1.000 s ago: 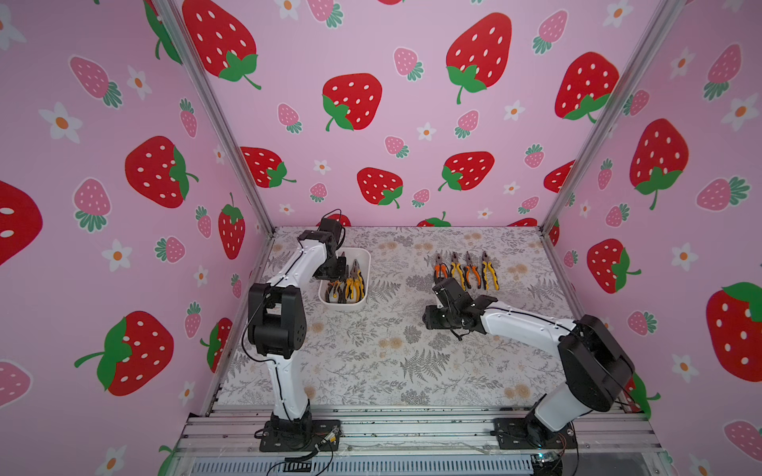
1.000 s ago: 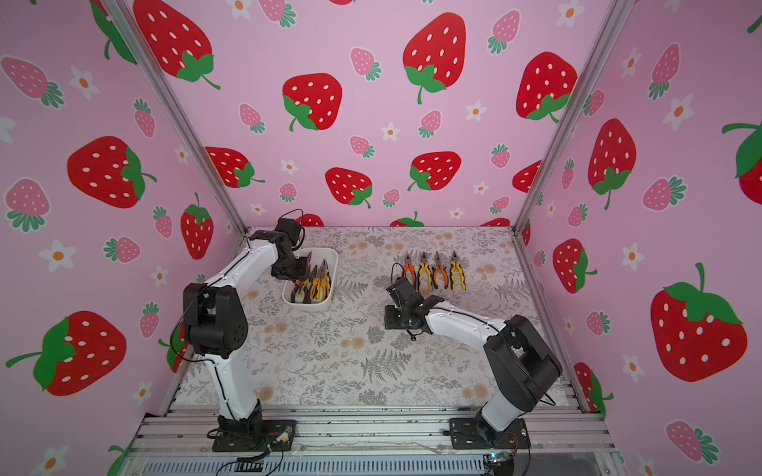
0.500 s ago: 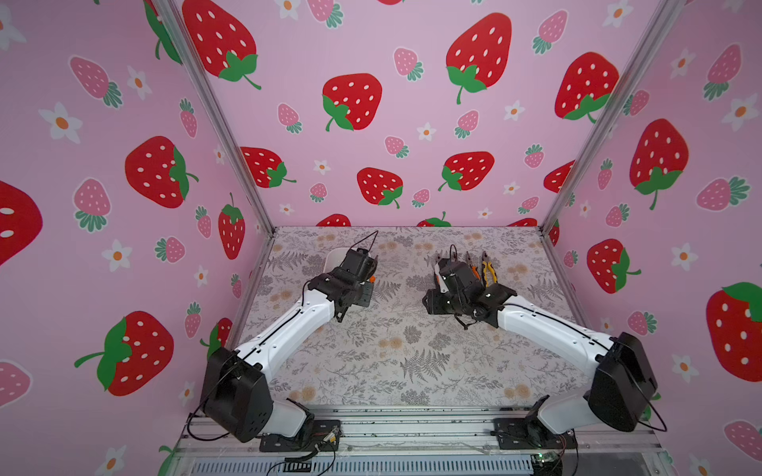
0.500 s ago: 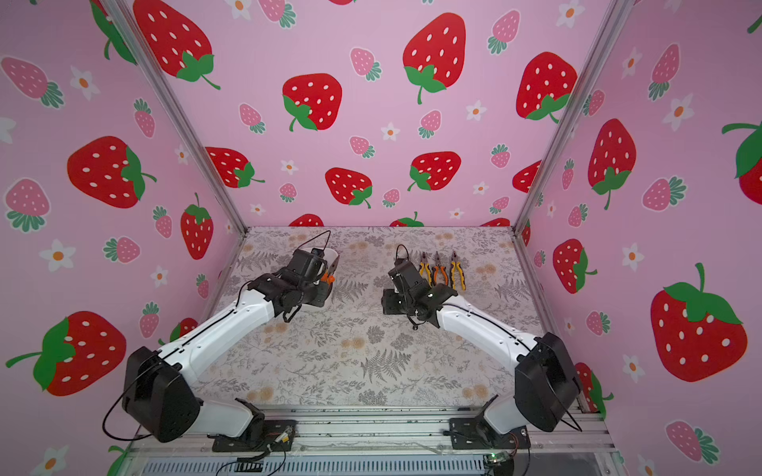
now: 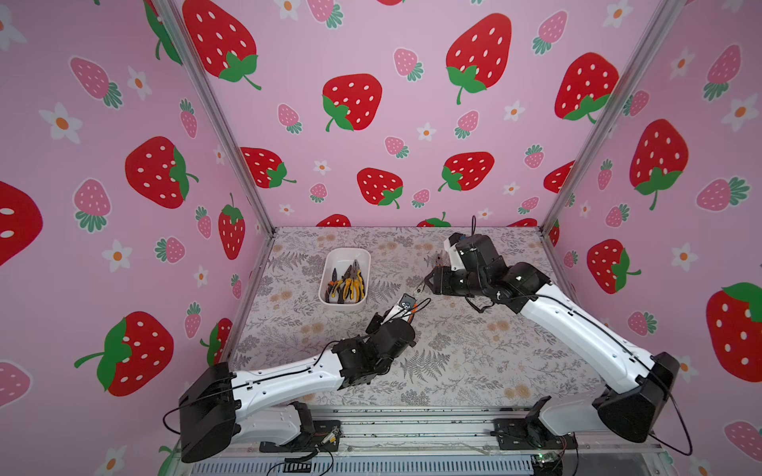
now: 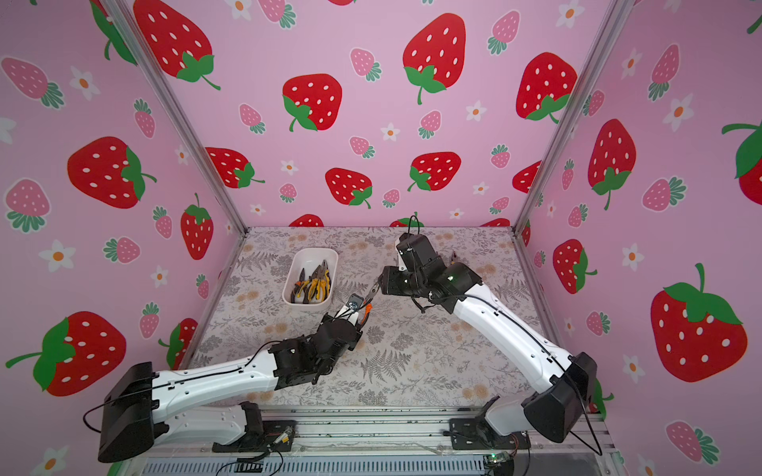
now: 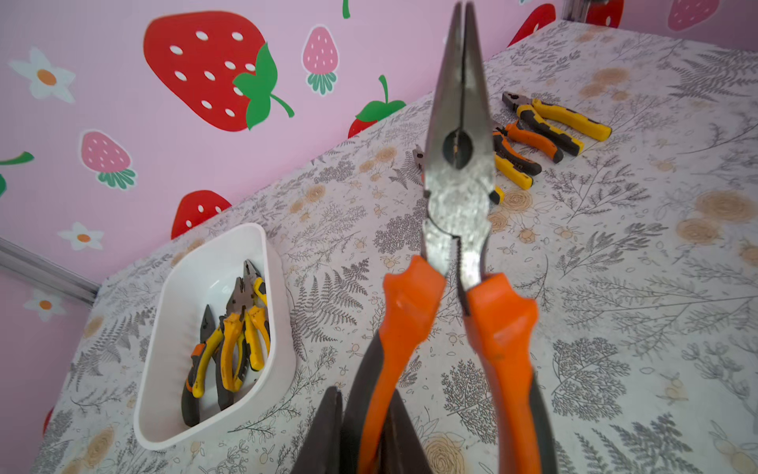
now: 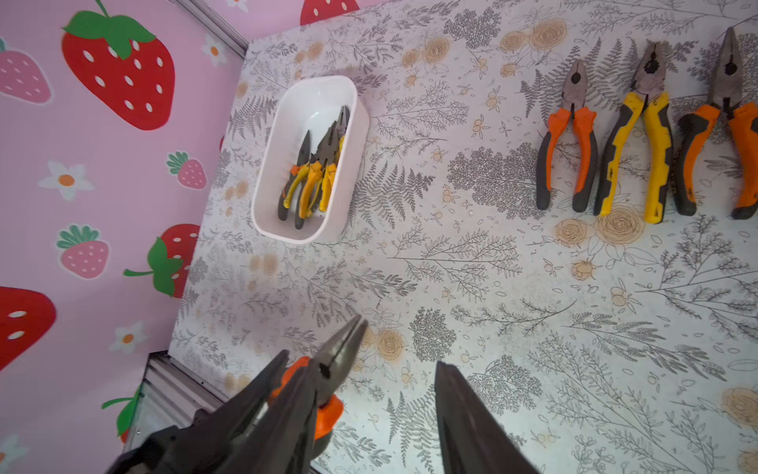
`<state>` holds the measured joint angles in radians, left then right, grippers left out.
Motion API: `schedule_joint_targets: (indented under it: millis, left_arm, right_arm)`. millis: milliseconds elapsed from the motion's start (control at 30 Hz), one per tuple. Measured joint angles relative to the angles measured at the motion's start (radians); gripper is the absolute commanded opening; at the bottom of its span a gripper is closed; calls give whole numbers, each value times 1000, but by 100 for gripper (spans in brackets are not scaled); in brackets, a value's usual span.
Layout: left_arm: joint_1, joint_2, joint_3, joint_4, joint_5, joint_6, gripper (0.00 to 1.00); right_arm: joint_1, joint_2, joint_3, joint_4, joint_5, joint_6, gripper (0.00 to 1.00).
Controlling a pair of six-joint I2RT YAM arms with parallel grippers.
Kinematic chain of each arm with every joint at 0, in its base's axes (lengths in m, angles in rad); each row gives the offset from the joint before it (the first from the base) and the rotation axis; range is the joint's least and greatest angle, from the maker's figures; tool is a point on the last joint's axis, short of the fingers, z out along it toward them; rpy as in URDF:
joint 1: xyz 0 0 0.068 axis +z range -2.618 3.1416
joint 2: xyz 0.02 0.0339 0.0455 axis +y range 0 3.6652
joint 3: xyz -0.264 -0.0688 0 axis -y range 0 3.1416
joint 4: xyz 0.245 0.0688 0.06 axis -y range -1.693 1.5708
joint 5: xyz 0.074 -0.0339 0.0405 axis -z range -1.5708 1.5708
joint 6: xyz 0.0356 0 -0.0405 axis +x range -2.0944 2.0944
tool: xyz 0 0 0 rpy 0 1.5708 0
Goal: Take the pliers out of the storage box
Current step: Pick up the pliers from the storage box, then place the pliers at the center of the board.
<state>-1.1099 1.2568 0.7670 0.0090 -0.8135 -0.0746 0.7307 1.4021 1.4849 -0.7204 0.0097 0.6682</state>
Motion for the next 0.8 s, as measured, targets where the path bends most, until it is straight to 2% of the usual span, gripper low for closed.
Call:
schedule_joint_targets:
  millis: [67, 333, 800]
  left_arm:
    - [-19, 27, 0, 16, -63, -2, 0]
    - [-67, 75, 4, 20, -231, -51, 0]
    - [-84, 111, 33, 40, -252, -68, 0]
  right_arm:
    - [-9, -1, 35, -24, -3, 28, 55]
    - [-18, 22, 73, -69, -19, 86, 55]
    - [-18, 95, 89, -64, -67, 113, 55]
